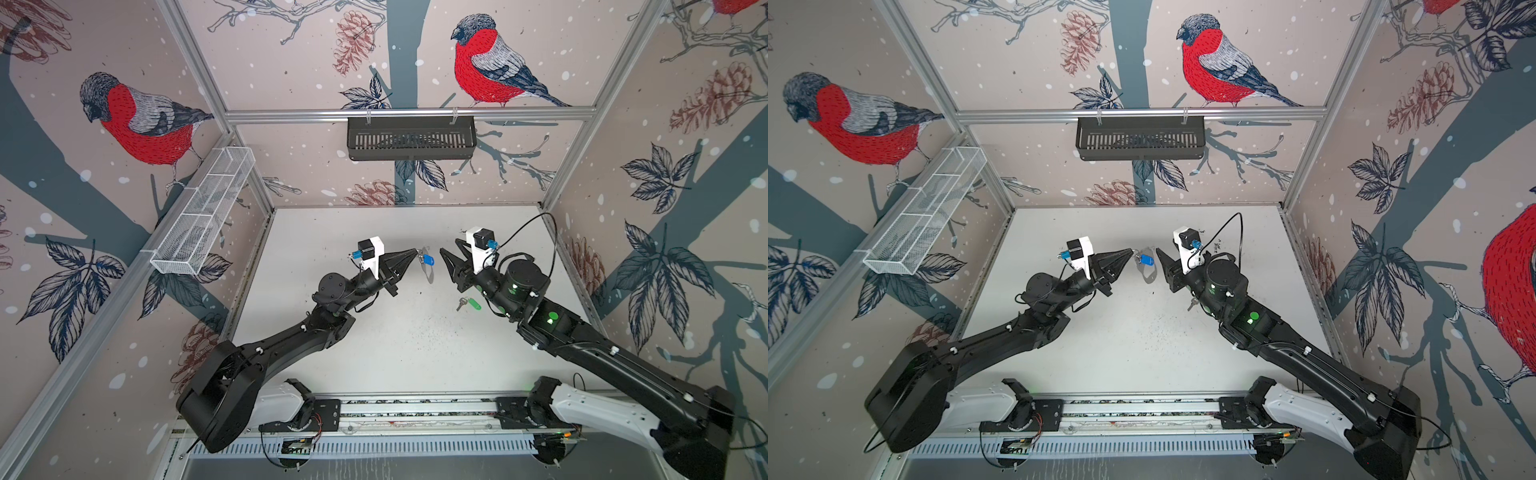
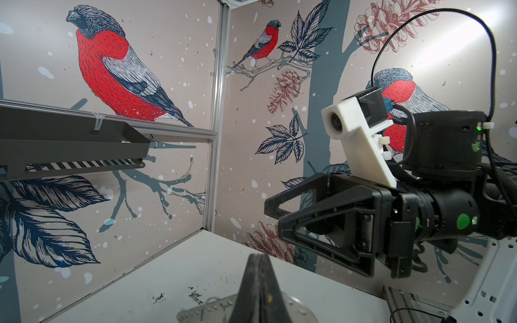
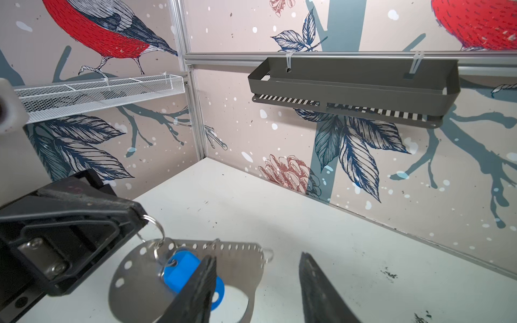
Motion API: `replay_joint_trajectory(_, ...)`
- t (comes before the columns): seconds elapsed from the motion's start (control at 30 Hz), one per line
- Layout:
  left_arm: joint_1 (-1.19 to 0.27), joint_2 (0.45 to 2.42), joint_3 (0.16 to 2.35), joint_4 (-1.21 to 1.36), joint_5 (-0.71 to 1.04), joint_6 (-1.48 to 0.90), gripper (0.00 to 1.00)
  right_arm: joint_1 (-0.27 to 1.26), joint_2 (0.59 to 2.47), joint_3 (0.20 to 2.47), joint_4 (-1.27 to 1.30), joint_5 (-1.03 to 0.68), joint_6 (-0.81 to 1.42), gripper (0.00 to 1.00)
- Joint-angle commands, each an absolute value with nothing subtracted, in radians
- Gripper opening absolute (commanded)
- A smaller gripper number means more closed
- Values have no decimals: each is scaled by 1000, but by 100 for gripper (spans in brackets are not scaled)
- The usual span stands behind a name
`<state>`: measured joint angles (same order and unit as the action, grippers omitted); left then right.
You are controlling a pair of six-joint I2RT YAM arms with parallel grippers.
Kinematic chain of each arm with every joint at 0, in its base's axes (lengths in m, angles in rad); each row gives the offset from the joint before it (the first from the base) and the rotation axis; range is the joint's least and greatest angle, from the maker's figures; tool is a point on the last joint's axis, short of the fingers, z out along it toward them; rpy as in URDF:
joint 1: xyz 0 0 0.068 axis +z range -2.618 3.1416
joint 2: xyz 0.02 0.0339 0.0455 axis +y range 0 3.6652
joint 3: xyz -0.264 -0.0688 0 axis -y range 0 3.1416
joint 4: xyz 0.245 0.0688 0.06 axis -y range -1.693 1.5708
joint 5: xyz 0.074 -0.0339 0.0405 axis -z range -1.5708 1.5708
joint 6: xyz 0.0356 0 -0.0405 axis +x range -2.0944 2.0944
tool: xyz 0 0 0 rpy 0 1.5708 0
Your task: Put the keys on the keyring
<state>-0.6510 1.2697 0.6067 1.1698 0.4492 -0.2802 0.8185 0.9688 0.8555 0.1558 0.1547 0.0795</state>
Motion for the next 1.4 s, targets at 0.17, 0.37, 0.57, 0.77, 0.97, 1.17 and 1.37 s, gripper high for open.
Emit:
replay_joint_trajectory(0.17,-650,1273,640,1127,501,-257,0,754,964,842,170,11,153,43)
replay_joint_trajectory(0.37,-650,1279,653,1095,557,-258,0,726,960,842,181,-141,141,33)
replay_joint_trajectory(0.57,-651,1289,668,1078,604,-256,0,724,974,850,167,-255,114,27)
replay_joint_trajectory(0.77,-652,1290,683,1065,655,-248,0,726,971,847,156,-333,99,25)
replay_joint_trajectory(0.97,-651,1290,684,1063,686,-244,0,726,965,851,140,-366,80,25)
replay_joint_trajectory(1.17,-652,1289,689,1059,728,-248,0,726,959,853,115,-383,59,24)
replay_joint_trajectory(1.37,-651,1288,684,1081,753,-254,0,726,955,850,100,-408,50,24)
